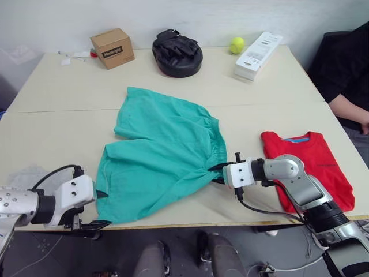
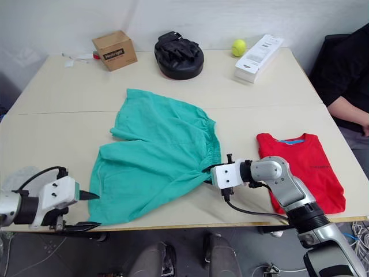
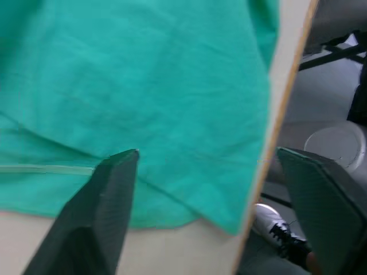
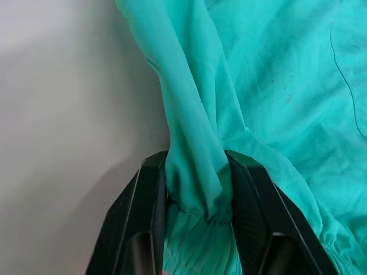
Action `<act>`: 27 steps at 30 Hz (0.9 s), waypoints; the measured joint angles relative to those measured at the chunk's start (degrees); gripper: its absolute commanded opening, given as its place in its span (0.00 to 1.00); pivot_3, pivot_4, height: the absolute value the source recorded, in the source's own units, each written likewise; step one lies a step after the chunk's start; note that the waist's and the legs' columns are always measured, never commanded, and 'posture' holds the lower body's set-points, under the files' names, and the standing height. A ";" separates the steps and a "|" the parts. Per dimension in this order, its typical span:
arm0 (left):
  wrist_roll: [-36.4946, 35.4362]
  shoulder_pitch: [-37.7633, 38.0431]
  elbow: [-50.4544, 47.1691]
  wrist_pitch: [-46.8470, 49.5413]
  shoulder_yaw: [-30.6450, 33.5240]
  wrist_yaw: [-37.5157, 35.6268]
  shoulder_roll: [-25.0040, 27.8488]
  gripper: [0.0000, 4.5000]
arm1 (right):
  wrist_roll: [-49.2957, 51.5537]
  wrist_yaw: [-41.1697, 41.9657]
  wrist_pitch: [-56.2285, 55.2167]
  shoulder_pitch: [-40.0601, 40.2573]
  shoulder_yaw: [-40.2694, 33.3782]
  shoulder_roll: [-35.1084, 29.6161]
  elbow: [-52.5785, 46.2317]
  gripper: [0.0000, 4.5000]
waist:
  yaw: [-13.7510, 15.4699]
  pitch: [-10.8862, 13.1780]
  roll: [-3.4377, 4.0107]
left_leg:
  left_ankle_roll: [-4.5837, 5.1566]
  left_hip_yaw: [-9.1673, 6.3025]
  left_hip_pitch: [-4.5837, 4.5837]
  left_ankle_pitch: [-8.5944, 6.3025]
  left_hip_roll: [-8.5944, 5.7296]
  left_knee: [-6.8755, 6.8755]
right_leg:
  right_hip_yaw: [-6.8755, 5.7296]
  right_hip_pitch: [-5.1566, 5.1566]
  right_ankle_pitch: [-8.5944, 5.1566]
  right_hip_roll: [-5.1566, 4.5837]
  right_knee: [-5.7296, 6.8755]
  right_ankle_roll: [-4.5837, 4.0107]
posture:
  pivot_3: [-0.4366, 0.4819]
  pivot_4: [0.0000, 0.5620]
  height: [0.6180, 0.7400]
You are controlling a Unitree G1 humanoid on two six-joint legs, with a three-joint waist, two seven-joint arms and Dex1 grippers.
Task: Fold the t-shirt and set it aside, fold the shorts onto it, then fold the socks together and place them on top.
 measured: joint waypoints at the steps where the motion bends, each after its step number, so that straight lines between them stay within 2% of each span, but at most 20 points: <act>1: 0.42 -0.96 0.78 -0.64 -0.37 0.42 0.25 0.99 | 0.09 -0.02 0.21 -0.02 -0.01 0.01 0.00 0.33 | -0.25 0.01 -0.01 | -0.01 0.04 0.01 -0.03 0.03 0.00 | 0.00 0.00 -0.03 0.01 -0.01 0.00 | 0.48 0.27 1.00; 6: 1.51 -0.94 1.59 -2.63 -2.35 0.57 0.68 0.99 | 0.35 -0.32 1.37 -0.06 -0.01 0.08 -0.16 0.33 | -1.37 0.05 -0.11 | 0.04 0.07 0.02 -0.13 0.03 -0.01 | 0.01 0.00 -0.04 -0.01 -0.05 0.02 | 0.48 0.27 1.00; 13: 1.14 0.69 -0.98 -3.11 -4.07 -0.31 0.69 0.99 | 0.84 -0.42 2.61 -0.05 -0.03 0.08 -0.48 0.33 | -1.36 0.11 -0.21 | 0.14 0.07 0.09 -0.17 0.05 -0.01 | 0.05 0.00 -0.06 0.00 0.03 -0.03 | 0.48 0.27 1.00; 21: 7.69 1.00 1.42 -8.00 -9.57 3.30 0.76 0.99 | 1.38 -0.43 4.82 -0.02 -0.03 0.10 -3.00 0.33 | -1.33 0.12 -0.21 | 0.26 0.07 0.10 -0.23 0.05 -0.03 | 0.07 0.00 -0.05 0.00 0.03 -0.04 | 0.48 0.27 1.00; 24: 9.16 0.68 1.98 -9.61 -10.08 4.24 0.76 0.86 | 1.46 -0.43 5.10 -0.02 -0.03 0.15 -3.24 0.33 | -1.34 0.12 -0.22 | 0.27 0.07 0.11 -0.23 0.05 -0.03 | 0.07 0.00 -0.05 -0.01 0.03 -0.05 | 0.48 0.27 1.00; 27: 9.48 0.04 3.24 -10.56 -10.56 4.40 0.76 0.64 | 1.46 -0.47 5.31 -0.02 -0.03 0.16 -3.24 0.33 | -1.32 0.11 -0.21 | 0.29 0.07 0.15 -0.22 0.05 -0.04 | 0.07 0.01 -0.04 0.00 0.04 -0.07 | 0.48 0.27 1.00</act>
